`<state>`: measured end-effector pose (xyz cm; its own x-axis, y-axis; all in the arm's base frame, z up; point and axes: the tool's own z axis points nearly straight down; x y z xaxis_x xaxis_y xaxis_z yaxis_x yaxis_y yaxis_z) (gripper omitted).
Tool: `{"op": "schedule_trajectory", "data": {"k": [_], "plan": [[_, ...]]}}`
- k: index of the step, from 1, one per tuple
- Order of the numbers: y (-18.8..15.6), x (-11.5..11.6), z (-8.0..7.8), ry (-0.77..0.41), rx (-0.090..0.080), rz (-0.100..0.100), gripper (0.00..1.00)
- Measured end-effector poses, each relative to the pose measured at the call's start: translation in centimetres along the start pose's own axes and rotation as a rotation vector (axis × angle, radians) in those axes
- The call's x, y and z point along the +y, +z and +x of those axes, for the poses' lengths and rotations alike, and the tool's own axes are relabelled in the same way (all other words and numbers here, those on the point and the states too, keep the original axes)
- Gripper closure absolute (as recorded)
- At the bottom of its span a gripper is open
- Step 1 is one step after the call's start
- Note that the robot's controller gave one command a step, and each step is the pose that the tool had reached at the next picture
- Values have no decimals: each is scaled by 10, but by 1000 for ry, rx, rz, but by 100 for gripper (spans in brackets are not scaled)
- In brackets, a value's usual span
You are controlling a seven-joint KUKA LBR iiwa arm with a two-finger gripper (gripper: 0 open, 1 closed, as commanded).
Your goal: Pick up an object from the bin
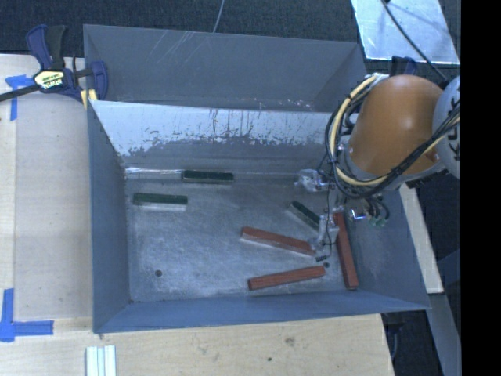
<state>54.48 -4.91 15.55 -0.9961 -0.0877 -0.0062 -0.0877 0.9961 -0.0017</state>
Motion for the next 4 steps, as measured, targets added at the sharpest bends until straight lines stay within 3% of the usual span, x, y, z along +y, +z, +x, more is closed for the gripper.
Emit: {"op": "schedule_trajectory", "data": {"k": [1, 2, 4], "plan": [[61, 30, -15, 221, -2, -1, 0], [84, 37, -21, 83, 0, -1, 100], [81, 37, -20, 83, 3, -1, 100]]}}
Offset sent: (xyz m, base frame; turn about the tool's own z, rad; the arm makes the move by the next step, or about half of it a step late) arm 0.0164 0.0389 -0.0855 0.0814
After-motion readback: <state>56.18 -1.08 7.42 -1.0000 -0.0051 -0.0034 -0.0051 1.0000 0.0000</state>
